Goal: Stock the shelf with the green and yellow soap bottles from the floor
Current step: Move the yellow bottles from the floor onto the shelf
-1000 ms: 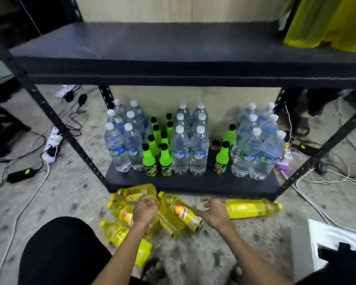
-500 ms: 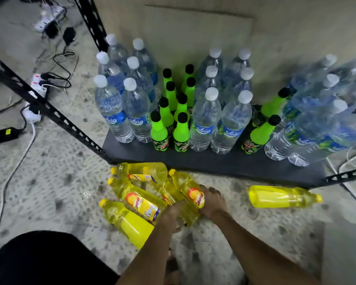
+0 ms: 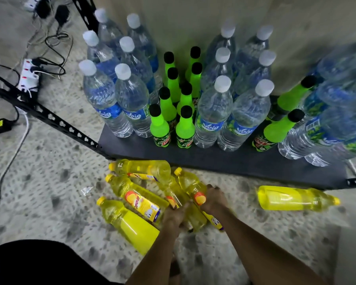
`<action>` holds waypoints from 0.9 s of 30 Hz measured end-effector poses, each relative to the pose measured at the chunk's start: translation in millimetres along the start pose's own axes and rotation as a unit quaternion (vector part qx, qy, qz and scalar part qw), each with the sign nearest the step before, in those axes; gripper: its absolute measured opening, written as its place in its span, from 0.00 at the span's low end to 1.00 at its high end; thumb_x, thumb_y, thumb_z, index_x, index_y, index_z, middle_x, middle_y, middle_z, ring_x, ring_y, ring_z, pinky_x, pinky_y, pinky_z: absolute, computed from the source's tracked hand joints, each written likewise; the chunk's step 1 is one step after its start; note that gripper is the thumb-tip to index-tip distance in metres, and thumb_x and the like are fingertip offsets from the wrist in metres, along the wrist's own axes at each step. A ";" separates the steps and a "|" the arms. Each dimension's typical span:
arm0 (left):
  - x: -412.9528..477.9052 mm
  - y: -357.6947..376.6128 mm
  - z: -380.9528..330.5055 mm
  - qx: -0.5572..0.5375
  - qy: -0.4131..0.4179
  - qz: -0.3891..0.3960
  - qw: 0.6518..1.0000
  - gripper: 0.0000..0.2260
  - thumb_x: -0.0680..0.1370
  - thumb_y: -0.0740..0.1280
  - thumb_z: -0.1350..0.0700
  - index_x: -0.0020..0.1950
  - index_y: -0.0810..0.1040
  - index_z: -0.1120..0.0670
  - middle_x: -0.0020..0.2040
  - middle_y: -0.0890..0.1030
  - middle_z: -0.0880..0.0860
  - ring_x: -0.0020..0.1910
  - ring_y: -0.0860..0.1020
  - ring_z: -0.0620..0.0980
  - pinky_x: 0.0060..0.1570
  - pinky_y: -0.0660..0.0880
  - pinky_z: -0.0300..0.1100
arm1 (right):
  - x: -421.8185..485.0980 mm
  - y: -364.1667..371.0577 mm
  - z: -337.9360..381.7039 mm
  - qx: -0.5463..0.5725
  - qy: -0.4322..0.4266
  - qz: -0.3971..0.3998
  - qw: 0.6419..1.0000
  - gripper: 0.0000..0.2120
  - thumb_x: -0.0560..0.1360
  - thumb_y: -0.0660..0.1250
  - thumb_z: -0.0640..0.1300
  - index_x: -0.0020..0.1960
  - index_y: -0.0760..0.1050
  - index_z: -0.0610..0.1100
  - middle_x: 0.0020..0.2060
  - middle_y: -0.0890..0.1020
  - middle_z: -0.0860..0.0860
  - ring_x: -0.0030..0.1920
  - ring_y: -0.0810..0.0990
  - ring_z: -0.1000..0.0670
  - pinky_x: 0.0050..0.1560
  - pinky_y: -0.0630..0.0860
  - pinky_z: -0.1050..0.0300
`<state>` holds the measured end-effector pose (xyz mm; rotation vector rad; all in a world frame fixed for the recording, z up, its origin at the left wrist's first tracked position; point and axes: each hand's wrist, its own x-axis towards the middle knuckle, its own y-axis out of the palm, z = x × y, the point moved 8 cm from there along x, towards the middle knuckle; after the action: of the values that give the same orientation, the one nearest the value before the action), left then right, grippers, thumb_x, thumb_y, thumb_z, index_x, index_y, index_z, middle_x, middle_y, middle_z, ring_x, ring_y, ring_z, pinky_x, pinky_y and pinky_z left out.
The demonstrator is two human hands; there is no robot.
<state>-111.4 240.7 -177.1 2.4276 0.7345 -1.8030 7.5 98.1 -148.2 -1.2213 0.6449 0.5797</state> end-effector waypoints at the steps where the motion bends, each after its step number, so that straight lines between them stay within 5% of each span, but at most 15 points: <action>1: 1.3 1.0 3.2 0.011 0.004 0.010 1.000 0.27 0.66 0.80 0.44 0.58 0.78 0.56 0.39 0.82 0.54 0.31 0.80 0.53 0.30 0.80 0.43 | -3.0 1.8 -5.0 0.004 0.012 -0.004 1.000 0.30 0.70 0.74 0.49 0.68 0.68 0.43 0.63 0.76 0.42 0.63 0.77 0.41 0.60 0.78 0.49; 5: 3.2 12.5 19.4 0.103 0.029 0.030 0.994 0.33 0.63 0.81 0.43 0.64 0.78 0.54 0.53 0.84 0.58 0.50 0.84 0.57 0.50 0.82 0.54 | -19.9 12.1 -42.5 0.037 0.056 -0.007 0.998 0.30 0.65 0.76 0.50 0.63 0.73 0.44 0.57 0.81 0.46 0.59 0.81 0.46 0.52 0.78 0.56; 10: -10.7 24.7 30.3 0.234 0.066 0.046 0.969 0.36 0.69 0.76 0.40 0.72 0.72 0.56 0.66 0.78 0.56 0.64 0.77 0.56 0.62 0.76 0.47 | -55.4 26.9 -94.5 0.123 0.093 -0.009 0.988 0.31 0.59 0.80 0.50 0.60 0.75 0.47 0.51 0.84 0.48 0.51 0.84 0.47 0.34 0.73 0.65; 15: -61.6 25.1 14.0 0.263 0.187 0.026 0.946 0.20 0.59 0.83 0.45 0.43 0.79 0.49 0.40 0.83 0.45 0.32 0.75 0.34 0.24 0.67 0.25 | -101.0 3.6 -124.4 0.191 0.069 -0.087 0.975 0.35 0.59 0.81 0.50 0.64 0.75 0.45 0.52 0.85 0.45 0.55 0.82 0.43 0.45 0.75 0.57; 18: -106.9 24.6 -8.6 0.252 0.263 0.036 0.931 0.22 0.55 0.85 0.45 0.42 0.79 0.47 0.37 0.82 0.41 0.36 0.80 0.37 0.31 0.73 0.29 | -132.6 -30.3 -133.3 0.239 0.045 -0.150 0.958 0.36 0.60 0.82 0.49 0.65 0.76 0.41 0.45 0.85 0.43 0.50 0.83 0.41 0.42 0.75 0.54; 20: -138.7 27.2 -27.4 0.233 0.309 0.061 0.920 0.21 0.57 0.85 0.50 0.43 0.80 0.49 0.41 0.86 0.45 0.40 0.84 0.42 0.42 0.80 0.37 | -155.4 -61.0 -133.4 0.273 0.021 -0.193 0.942 0.38 0.60 0.82 0.48 0.67 0.75 0.41 0.40 0.83 0.46 0.48 0.84 0.41 0.40 0.74 0.53; 22: -176.5 25.0 -49.4 0.212 0.359 0.077 0.906 0.20 0.58 0.85 0.54 0.44 0.81 0.51 0.42 0.87 0.48 0.38 0.83 0.37 0.43 0.79 0.36 | -181.4 -95.6 -131.2 0.299 -0.006 -0.239 0.924 0.37 0.59 0.83 0.48 0.66 0.75 0.44 0.43 0.85 0.46 0.50 0.83 0.41 0.44 0.74 0.53; 27: -293.2 -5.0 -108.6 0.195 0.501 0.011 0.843 0.22 0.53 0.80 0.36 0.39 0.83 0.46 0.32 0.84 0.41 0.35 0.82 0.38 0.41 0.79 0.38 | -260.8 -184.5 -124.3 0.335 -0.077 -0.364 0.866 0.29 0.57 0.82 0.53 0.55 0.80 0.50 0.41 0.85 0.53 0.48 0.85 0.46 0.44 0.73 0.58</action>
<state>-79.7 174.5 126.9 3.5952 0.3194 -0.5404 -58.1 -83.1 135.3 -0.6558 0.1706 -0.1918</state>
